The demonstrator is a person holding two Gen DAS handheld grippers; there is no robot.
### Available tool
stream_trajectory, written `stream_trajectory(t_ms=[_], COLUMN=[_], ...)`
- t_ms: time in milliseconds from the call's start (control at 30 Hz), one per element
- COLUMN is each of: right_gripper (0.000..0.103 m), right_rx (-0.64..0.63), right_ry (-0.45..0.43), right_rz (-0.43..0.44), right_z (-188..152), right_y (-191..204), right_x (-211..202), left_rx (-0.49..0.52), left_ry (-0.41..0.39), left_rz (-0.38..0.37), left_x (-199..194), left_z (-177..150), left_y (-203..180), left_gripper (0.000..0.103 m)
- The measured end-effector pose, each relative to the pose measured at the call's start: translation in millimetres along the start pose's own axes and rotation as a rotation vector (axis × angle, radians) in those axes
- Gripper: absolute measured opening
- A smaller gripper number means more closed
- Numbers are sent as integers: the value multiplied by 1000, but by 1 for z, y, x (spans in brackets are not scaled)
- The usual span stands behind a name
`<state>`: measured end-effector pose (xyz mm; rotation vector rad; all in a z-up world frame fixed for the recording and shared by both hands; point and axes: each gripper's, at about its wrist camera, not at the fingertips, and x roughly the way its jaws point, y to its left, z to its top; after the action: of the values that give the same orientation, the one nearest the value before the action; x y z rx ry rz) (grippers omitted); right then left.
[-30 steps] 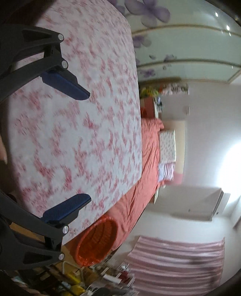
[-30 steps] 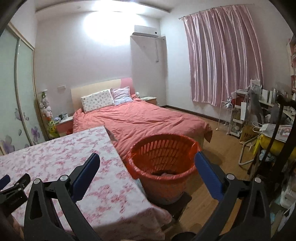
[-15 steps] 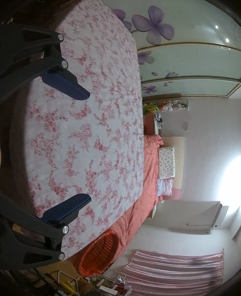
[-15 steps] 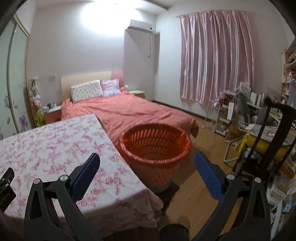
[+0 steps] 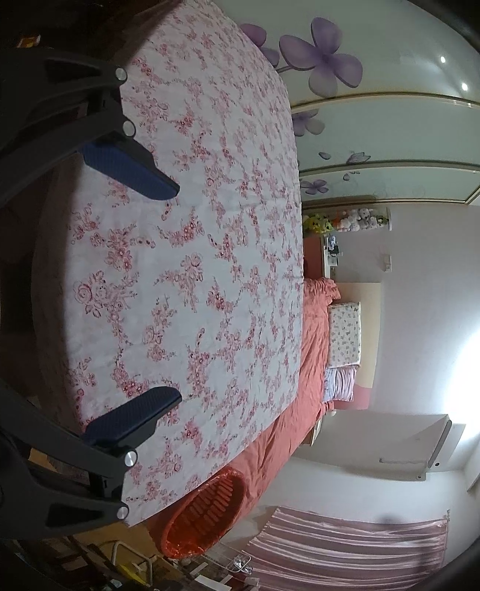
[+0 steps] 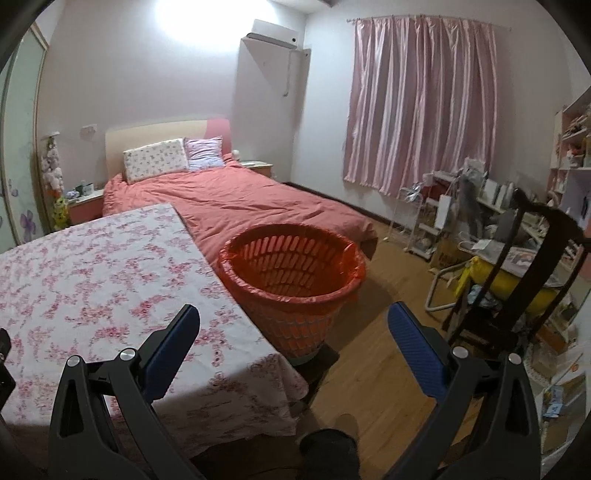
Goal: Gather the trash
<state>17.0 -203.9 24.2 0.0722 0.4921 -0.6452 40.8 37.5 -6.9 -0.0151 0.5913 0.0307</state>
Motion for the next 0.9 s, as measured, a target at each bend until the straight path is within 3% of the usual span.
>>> stream_trajectory(t_ms=[900], right_gripper=[101], right_rx=[12], right_ry=[48], right_rz=[53], right_z=[-2], right_y=[-3], right_x=[-9], left_rx=[17], left_ry=[-29], left_rz=[9], left_x=[-22], left_z=[-6], left_y=[-7], left_gripper=[99])
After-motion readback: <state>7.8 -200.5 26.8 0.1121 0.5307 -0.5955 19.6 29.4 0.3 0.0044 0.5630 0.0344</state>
